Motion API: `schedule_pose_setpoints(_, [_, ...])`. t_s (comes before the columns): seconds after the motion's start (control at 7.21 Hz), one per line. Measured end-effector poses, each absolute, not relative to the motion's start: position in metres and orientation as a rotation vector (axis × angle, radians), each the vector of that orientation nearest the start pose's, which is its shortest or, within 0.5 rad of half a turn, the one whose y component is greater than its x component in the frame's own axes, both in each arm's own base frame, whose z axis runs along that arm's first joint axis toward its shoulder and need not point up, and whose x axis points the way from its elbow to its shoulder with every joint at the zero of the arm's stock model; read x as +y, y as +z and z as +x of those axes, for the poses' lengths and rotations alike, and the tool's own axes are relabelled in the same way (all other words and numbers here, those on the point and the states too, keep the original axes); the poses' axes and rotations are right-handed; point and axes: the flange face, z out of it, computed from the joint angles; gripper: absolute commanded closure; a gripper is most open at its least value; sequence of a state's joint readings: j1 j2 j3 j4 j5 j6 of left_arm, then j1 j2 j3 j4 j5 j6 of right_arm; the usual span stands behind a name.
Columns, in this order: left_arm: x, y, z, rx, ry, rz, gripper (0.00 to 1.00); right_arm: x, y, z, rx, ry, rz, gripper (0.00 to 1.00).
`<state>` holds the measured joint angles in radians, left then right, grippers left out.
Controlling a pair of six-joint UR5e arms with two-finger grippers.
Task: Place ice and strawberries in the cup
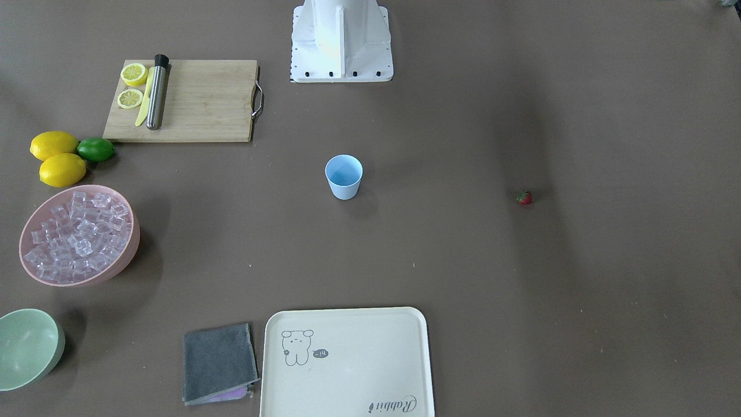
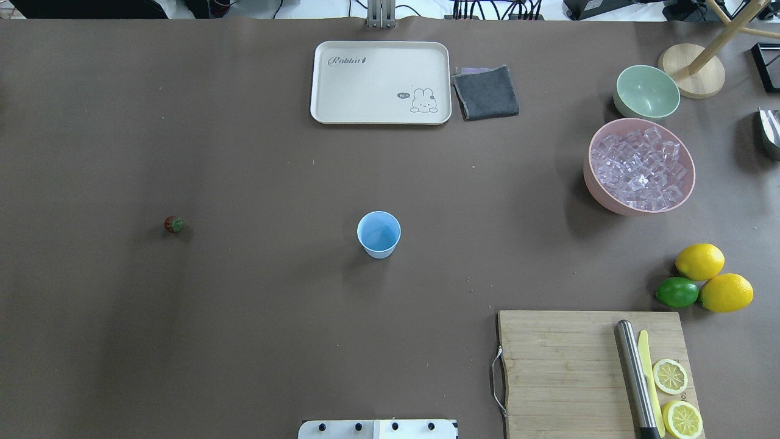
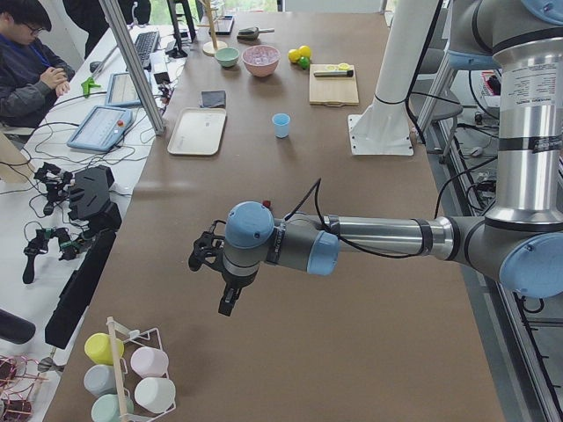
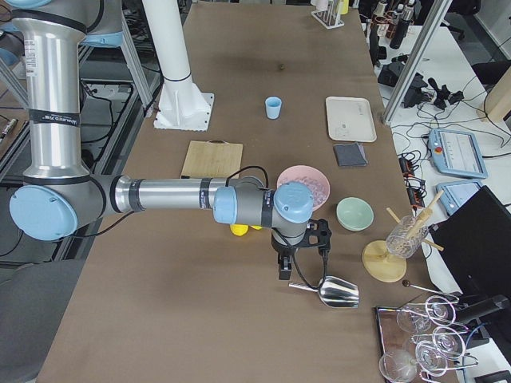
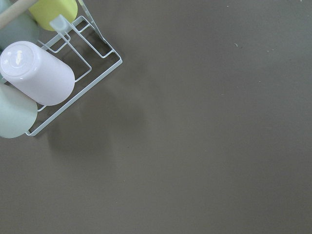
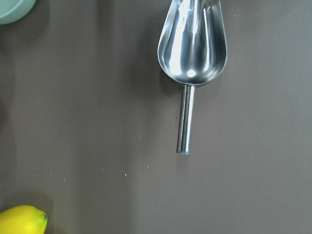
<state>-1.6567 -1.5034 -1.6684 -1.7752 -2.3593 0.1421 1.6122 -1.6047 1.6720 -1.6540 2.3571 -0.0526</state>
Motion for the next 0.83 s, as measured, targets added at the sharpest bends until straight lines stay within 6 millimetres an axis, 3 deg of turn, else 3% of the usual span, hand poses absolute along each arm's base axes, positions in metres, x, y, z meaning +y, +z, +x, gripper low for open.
schedule_pose_setpoints(0.83, [-0.4702,0.6199,-0.1034,0.753,0.148,0.313,0.01,-0.4766,0.6279,0.0825,-0.787,-0.009,0.032,0.0])
